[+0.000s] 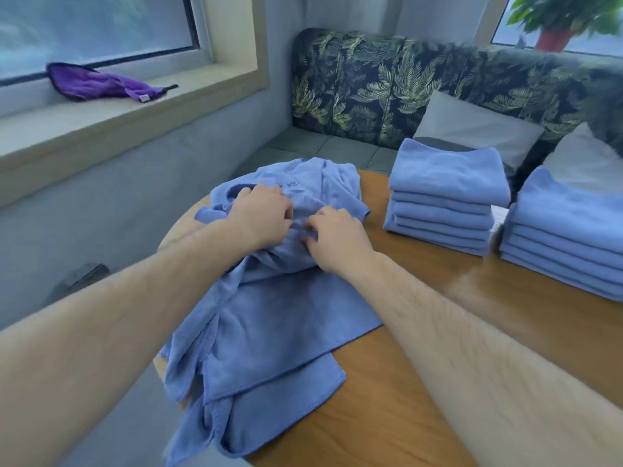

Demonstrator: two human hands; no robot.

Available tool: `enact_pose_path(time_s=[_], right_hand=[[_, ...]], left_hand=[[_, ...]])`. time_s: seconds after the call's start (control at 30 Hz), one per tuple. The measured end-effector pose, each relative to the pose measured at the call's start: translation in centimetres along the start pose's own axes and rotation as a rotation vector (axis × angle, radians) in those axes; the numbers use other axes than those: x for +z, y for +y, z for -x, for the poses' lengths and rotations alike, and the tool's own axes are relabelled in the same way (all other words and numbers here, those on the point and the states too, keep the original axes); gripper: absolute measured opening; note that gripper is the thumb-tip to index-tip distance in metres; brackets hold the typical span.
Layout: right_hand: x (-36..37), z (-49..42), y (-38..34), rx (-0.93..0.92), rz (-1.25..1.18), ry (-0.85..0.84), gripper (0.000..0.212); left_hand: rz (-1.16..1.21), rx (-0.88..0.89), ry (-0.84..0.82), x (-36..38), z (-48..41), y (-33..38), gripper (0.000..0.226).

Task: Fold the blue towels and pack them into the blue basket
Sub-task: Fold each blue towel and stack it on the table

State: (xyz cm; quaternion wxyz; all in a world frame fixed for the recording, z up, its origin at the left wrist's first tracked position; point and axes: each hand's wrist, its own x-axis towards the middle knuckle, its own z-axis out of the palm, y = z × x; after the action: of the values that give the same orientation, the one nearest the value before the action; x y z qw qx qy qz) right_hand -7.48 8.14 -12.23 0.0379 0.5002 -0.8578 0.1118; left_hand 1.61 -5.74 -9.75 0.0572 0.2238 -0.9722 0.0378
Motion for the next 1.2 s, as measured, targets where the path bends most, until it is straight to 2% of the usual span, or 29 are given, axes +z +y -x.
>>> enact_pose_path(time_s=[0.1,0.17,0.23,0.3,0.33,0.37,0.43,0.47,0.53,0.7,0.83,0.9,1.07,1.2], right_hand=[[0.1,0.1,0.3,0.008,-0.055,0.049,0.02],[0.0,0.3,0.5,0.035,-0.138,0.119,0.017],[-0.6,0.8,0.9,0.076,-0.345,0.205,0.03],[-1.8,1.7,1.6,0.086,-0.581,0.184,0.055],[-2.5,2.2,1.9,0.091,-0.647,0.141,0.059],[-3.2,3.0,2.2,0.092,-0.681,0.105,0.048],[-4.3,4.8,2.8,0.102,-0.645,0.116,0.013],[-4.7,5.9,3.3,0.103,-0.617,0.156,0.013],[-6.0,8.7,4.5,0.127,-0.565,0.226,0.016],[-8.1,18.1,7.8,0.241,-0.461,0.388,0.017],[-8.1,27.8,10.5,0.368,-0.34,0.389,0.024],[-8.0,32.9,12.4,0.463,-0.248,0.335,0.032],[-9.2,40.9,14.1,0.628,-0.23,0.215,0.051],[-10.1,38.4,12.0,0.504,-0.221,0.336,0.058]], left_hand=[[0.008,0.022,0.094,-0.2,0.0,0.6,0.018],[0.169,0.001,0.122,-0.7,0.3,0.9,0.021],[0.391,0.012,0.115,-1.6,0.9,1.5,0.016],[0.534,0.107,0.142,-2.8,1.7,2.9,0.014],[0.577,0.162,0.168,-3.4,2.2,3.8,0.014],[0.611,0.202,0.193,-3.8,2.6,4.8,0.015],[0.656,0.256,0.239,-4.4,3.3,6.8,0.013],[0.668,0.282,0.263,-4.6,3.7,7.7,0.01],[0.686,0.34,0.287,-4.8,4.5,9.2,0.006],[0.611,0.425,0.22,-3.1,7.0,14.3,0.025],[0.677,0.574,0.104,-1.9,10.8,22.2,0.024],[0.695,0.624,0.072,-1.2,12.3,24.9,0.025],[0.709,0.564,0.055,0.6,14.9,26.1,0.035],[0.577,0.5,0.005,1.1,15.7,25.0,0.047]])
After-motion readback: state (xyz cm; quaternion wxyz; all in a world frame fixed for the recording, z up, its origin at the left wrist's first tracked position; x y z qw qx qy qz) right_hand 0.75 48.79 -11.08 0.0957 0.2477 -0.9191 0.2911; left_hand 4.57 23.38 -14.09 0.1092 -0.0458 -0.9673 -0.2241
